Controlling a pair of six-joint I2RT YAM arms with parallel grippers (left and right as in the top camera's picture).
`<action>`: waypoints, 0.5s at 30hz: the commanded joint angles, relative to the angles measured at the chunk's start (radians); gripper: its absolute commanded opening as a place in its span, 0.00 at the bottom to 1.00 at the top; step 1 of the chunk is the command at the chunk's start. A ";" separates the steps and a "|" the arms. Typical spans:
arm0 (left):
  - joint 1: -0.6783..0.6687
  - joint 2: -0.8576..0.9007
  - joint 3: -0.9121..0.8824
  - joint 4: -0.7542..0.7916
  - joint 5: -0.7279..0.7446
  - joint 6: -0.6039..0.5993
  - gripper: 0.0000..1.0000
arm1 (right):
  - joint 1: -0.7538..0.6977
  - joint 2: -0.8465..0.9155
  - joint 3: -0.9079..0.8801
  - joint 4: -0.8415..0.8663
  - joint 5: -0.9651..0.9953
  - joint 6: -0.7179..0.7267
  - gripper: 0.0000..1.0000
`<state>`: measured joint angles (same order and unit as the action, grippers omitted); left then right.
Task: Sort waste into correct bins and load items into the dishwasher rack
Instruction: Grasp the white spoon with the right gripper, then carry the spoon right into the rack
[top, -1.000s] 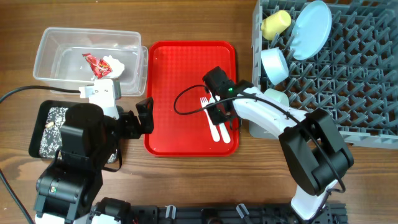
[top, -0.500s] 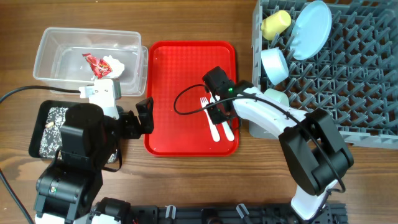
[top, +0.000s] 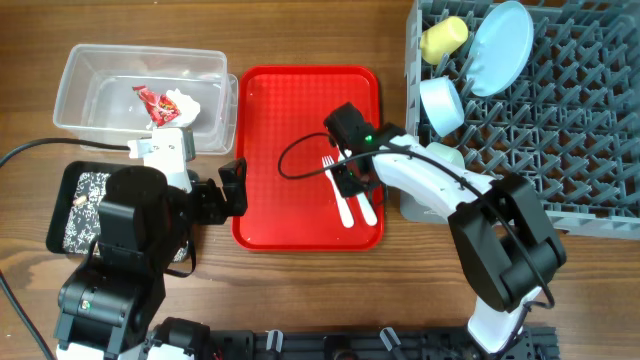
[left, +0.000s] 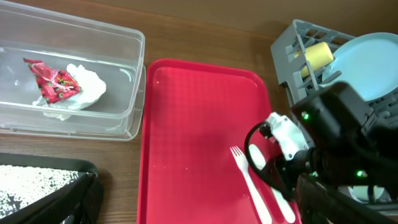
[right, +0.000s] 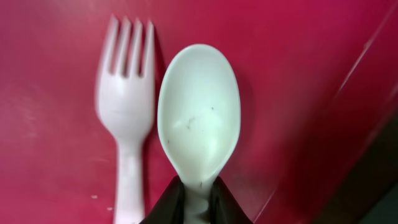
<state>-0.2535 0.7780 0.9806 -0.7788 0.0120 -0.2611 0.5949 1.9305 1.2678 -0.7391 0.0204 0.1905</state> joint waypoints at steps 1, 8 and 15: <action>0.005 -0.006 -0.001 0.001 -0.010 -0.005 1.00 | 0.000 -0.012 0.133 -0.041 0.005 0.019 0.04; 0.005 -0.006 -0.001 0.000 -0.010 -0.005 1.00 | -0.038 -0.113 0.297 -0.135 0.005 0.020 0.04; 0.005 -0.006 -0.001 0.000 -0.010 -0.005 1.00 | -0.168 -0.280 0.344 -0.213 0.015 0.021 0.04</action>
<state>-0.2535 0.7780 0.9806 -0.7788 0.0120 -0.2611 0.4988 1.7626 1.5833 -0.9241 0.0200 0.1944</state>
